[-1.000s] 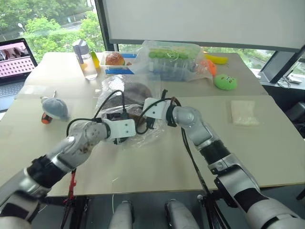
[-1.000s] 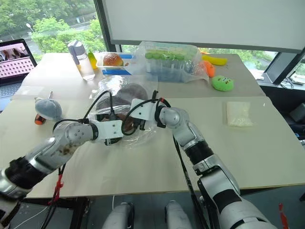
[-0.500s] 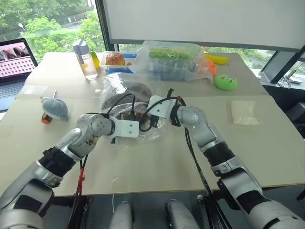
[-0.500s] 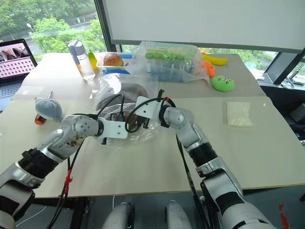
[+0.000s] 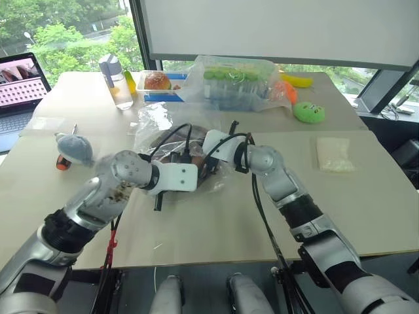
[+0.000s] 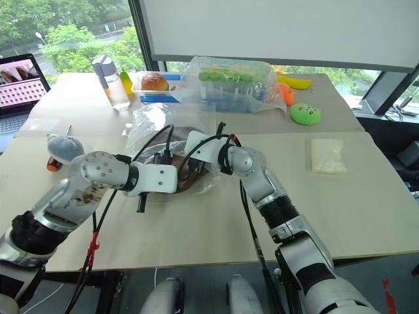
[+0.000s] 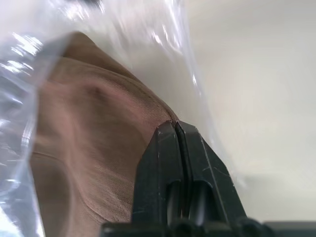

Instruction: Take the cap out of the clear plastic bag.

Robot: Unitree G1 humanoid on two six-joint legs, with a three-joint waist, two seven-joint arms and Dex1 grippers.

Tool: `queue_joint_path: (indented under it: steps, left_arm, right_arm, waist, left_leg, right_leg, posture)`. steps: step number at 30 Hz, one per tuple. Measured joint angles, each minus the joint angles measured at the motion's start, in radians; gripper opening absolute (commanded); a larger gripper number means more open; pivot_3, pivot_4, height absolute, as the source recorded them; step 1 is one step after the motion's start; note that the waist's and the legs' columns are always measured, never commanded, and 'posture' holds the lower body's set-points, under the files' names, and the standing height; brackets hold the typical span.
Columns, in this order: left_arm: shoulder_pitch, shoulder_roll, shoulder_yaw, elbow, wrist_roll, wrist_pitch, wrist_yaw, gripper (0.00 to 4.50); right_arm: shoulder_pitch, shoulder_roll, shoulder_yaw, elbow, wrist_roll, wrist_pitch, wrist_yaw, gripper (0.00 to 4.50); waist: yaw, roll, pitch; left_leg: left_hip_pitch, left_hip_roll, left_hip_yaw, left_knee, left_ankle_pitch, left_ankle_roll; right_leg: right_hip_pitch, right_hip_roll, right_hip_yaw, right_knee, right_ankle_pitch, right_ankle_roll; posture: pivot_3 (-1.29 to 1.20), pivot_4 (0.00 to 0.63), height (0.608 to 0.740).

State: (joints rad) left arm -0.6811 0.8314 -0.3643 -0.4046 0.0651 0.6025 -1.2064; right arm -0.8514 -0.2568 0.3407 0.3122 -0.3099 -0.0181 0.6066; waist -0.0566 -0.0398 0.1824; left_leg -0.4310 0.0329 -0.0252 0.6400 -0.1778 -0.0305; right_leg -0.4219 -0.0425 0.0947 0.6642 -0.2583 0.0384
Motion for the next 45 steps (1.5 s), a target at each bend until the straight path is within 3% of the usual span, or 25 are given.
queue_joint_path:
  steps: [6,17,21,24,28,31,38,41,45]
  left_arm:
    - [-0.019,0.002,0.195,-0.06,-0.221,0.174,-0.039,0.02]
    - [-0.045,0.162,0.583,-0.109,-0.729,0.419,-0.147,0.02]
    - [-0.125,0.156,0.667,-0.096,-0.896,0.474,-0.095,0.02]
    - [-0.116,0.194,0.654,-0.085,-0.886,0.456,-0.035,0.02]
    - [0.056,0.304,0.487,-0.074,-0.684,0.308,0.008,0.02]
    - [0.136,0.329,0.37,-0.035,-0.56,0.211,0.022,0.73]
    - [0.174,0.327,0.297,-0.061,-0.495,0.089,0.002,3.29]
    - [0.19,0.319,0.196,-0.078,-0.347,-0.051,0.027,4.33]
    - [0.217,0.28,0.079,-0.091,-0.228,-0.128,0.038,4.43]
  right_arm:
    - [0.0,0.002,0.002,0.005,0.0,-0.001,0.0,0.0]
    - [0.0,-0.002,0.005,0.025,0.001,-0.008,0.002,0.0]
    - [0.0,0.0,0.007,0.031,0.001,-0.015,0.003,0.0]
    - [0.0,0.001,0.008,0.032,0.001,-0.019,0.003,0.0]
    - [0.001,0.0,0.007,0.035,0.008,-0.019,0.006,0.0]
    - [0.002,0.002,0.007,0.034,0.016,-0.019,0.012,0.0]
    - [0.003,0.0,0.007,0.034,0.016,-0.019,0.009,0.0]
    - [0.003,0.001,0.007,0.035,0.016,-0.019,0.002,0.0]
    - [0.003,0.002,0.007,0.038,0.016,-0.019,-0.001,0.0]
  waist:
    - [-0.011,0.0,0.0]
    - [-0.015,0.0,0.0]
    - [-0.013,0.0,0.0]
    - [-0.014,0.0,0.0]
    - [-0.019,0.0,0.0]
    - [-0.014,0.0,0.0]
    - [-0.013,0.0,0.0]
    - [-0.013,0.0,0.0]
    - [-0.013,0.0,0.0]
  left_leg:
    - [0.0,0.0,-0.001,0.0,0.0,0.0]
    - [0.0,0.001,-0.001,0.0,0.0,0.0]
    - [0.0,0.0,-0.002,0.002,0.0,0.0]
    - [0.001,0.001,-0.002,0.001,0.0,0.0]
    - [0.002,0.001,-0.001,0.0,0.0,0.0]
    - [0.0,0.001,-0.001,0.0,0.0,0.0]
    - [0.0,0.001,0.0,0.0,0.0,0.0]
    - [0.001,0.001,0.0,0.001,0.0,0.0]
    - [0.0,0.001,0.0,0.001,0.0,0.0]
  right_leg:
    - [0.0,0.0,0.0,0.0,0.0,0.0]
    - [0.0,0.0,-0.001,0.0,0.0,0.0]
    - [0.001,0.0,-0.002,0.0,0.0,0.0]
    - [0.002,0.0,-0.001,0.001,0.0,0.0]
    - [0.0,0.001,0.0,0.002,0.0,-0.001]
    - [0.0,0.001,0.0,0.001,0.0,-0.001]
    - [0.0,0.001,0.0,0.0,0.0,-0.001]
    - [0.0,0.001,0.0,0.001,0.0,-0.001]
    - [0.0,0.001,0.0,0.001,0.0,-0.001]
  posture:
    - [0.0,0.15,0.74]
    - [0.0,0.15,0.74]
    - [0.0,0.15,0.74]
    - [0.0,0.15,0.74]
    - [0.0,0.15,0.74]
    - [0.0,0.15,0.74]
    - [0.0,0.15,0.74]
    - [0.0,0.15,0.74]
    - [0.0,0.15,0.74]
